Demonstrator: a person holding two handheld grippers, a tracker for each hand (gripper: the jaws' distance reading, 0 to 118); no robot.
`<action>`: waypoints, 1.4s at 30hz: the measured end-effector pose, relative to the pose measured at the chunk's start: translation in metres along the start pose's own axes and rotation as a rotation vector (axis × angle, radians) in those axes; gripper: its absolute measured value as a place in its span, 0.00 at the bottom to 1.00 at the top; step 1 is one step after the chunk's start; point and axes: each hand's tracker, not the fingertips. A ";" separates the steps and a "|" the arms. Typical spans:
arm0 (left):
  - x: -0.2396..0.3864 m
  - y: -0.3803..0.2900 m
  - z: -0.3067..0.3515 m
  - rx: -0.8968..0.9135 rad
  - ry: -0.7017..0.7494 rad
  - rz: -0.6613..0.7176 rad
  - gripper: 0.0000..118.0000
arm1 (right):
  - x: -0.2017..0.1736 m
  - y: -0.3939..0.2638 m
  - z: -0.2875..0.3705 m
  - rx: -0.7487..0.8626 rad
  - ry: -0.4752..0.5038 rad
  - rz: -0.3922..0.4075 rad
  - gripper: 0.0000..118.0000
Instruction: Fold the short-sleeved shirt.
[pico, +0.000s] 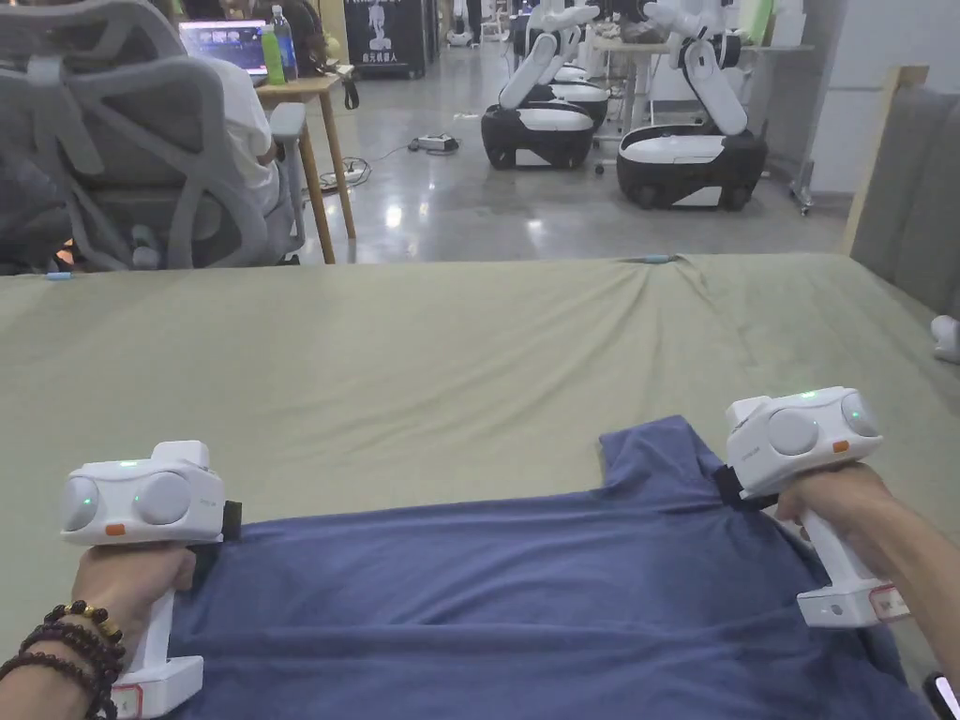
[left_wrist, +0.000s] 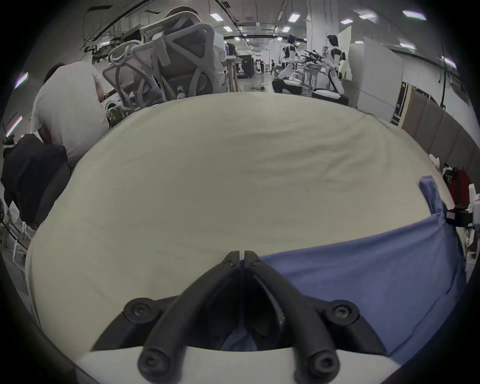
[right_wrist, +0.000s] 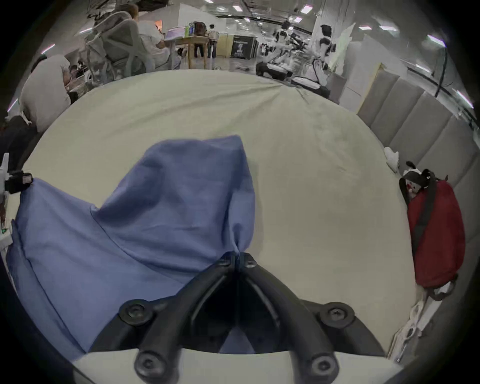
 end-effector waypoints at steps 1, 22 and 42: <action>-0.001 0.005 0.006 0.021 0.001 0.005 0.00 | 0.003 0.000 0.012 0.042 0.010 -0.037 0.01; -0.026 -0.177 0.222 0.050 -0.115 0.022 0.00 | -0.032 -0.247 0.199 0.156 0.084 -0.030 0.02; -0.021 -0.141 0.234 0.201 -0.126 0.025 0.92 | -0.074 -0.228 0.222 0.335 0.028 -0.038 0.77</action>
